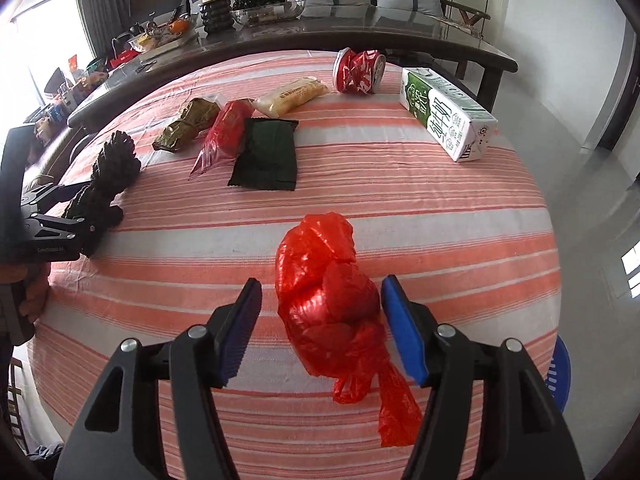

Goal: Collect trash
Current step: 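Grasp the black mesh fruit nets with the left tool while the right tool grasps the red plastic bag, then carry the nets and red bag over the blue wastebasket and open both tools, then move both tools back over the table toward the remaining trash, then grasp the gold foil snack bag with the left tool while the right tool grasps the milk carton, then carry the foil bag and milk carton over the wastebasket and open both tools, then move both tools back over the table toward the remaining wrappers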

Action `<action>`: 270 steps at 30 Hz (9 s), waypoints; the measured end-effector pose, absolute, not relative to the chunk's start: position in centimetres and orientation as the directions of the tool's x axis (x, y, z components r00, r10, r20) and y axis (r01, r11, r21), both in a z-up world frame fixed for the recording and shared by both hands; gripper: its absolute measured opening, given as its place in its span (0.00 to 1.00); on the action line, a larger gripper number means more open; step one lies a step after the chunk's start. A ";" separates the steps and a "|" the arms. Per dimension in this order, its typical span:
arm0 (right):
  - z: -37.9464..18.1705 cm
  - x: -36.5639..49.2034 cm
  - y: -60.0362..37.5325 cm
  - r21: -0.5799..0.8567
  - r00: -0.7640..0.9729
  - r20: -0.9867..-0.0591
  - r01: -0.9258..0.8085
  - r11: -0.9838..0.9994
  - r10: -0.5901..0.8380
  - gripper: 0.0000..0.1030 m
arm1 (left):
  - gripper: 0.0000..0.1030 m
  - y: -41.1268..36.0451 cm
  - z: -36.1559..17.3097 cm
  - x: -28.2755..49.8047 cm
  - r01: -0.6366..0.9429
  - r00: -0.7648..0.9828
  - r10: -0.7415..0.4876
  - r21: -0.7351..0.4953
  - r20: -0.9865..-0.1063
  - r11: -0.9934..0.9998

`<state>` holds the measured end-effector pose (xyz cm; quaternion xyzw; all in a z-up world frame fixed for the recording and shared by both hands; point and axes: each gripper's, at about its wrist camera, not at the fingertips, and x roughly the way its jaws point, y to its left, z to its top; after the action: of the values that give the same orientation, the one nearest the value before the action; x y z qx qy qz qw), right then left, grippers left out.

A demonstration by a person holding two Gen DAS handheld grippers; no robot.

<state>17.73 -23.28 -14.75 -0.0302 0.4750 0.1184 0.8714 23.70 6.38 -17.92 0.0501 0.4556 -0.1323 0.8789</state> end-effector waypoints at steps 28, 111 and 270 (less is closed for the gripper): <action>-13.1 18.2 -24.0 0.154 0.433 -0.861 -0.277 0.948 0.267 0.40 | 0.30 6.6 -15.5 21.6 0.358 0.497 -0.339 -0.167 -0.799 0.919; -13.9 14.2 -25.5 0.048 0.608 -0.774 -0.223 0.974 0.177 0.93 | 0.94 -1.4 -16.8 20.0 0.262 0.579 -0.131 0.031 -0.804 0.964; -26.1 5.4 -67.1 0.344 0.569 -0.821 0.560 0.754 -0.048 0.83 | 0.80 -46.2 -22.6 16.2 0.766 0.215 -0.539 -0.201 -0.814 0.611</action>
<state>5.44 -67.07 -26.14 0.2996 0.4267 -0.1825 0.8336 16.16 -46.20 -22.64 0.1231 0.4612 -0.4238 0.7698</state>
